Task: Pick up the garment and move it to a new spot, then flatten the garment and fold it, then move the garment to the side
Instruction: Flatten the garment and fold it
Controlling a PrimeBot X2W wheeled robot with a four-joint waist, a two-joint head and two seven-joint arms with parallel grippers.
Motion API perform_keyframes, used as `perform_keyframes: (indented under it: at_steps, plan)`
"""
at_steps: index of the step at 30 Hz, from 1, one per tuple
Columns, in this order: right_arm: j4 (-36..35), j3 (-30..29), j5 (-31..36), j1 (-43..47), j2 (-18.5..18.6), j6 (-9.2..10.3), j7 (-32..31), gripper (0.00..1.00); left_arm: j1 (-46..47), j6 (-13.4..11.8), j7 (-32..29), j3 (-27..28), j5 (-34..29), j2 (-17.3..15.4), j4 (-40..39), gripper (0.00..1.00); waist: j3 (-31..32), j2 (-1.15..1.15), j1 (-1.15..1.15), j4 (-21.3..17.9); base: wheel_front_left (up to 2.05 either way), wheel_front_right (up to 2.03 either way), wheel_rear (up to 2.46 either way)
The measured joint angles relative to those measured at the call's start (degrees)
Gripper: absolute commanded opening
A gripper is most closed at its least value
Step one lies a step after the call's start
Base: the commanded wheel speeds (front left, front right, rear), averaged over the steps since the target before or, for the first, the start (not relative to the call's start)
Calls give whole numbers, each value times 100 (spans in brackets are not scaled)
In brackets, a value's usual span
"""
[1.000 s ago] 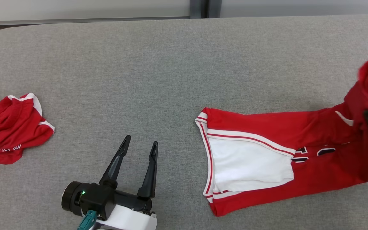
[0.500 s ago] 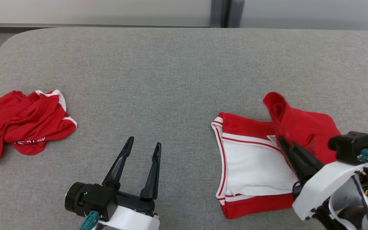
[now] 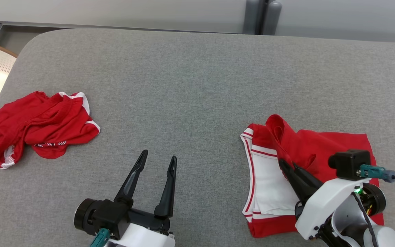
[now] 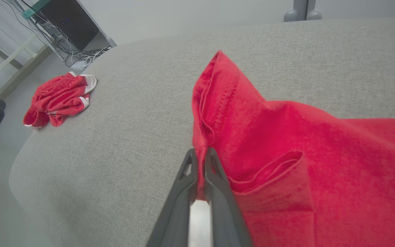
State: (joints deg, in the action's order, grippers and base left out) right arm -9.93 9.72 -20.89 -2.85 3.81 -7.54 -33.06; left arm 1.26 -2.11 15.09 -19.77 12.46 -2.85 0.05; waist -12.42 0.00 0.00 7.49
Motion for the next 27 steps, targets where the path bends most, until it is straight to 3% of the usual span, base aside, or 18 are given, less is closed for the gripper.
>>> perform_keyframes:
  at_steps: [3, 4, 5, 13, 19, 24, 27]
  plan:
    - [113, 52, -49, -96, -27, 0, 13, 45, 0, -32, 0, -16, 30, 0, 2, 100, -9, 0, 0, 58, 0, 0, 0]
    - [148, 51, -69, -101, -35, 0, 26, 87, 0, -46, 0, -25, 34, 0, 2, 100, -12, 0, 0, 73, 0, 0, 0]
    - [170, 56, -96, -104, -45, 0, 38, 100, 0, -47, 0, -31, 56, 0, 3, 100, -14, 0, 0, 87, 0, 0, 0]
    - [-146, -55, -594, -231, 4, 0, 513, 100, -75, -108, 0, -57, 134, 2, 8, 100, 53, 0, 0, 94, 0, 0, 0]
    - [-216, -466, -581, -277, 876, 4, 1392, 100, -95, -193, 0, 93, 199, 7, -43, 100, 172, 0, 0, -76, 0, 0, 0]
    - [157, -3, -865, 73, 1619, 4, 2380, 100, -255, -243, 0, 377, 316, 7, 2, 100, 374, 0, 0, -231, 0, 0, 0]
    - [573, 296, -957, 280, 1874, 4, 3039, 100, -452, -242, -1, 558, 282, 3, 67, 100, 506, 0, 0, -346, 0, 0, 0]
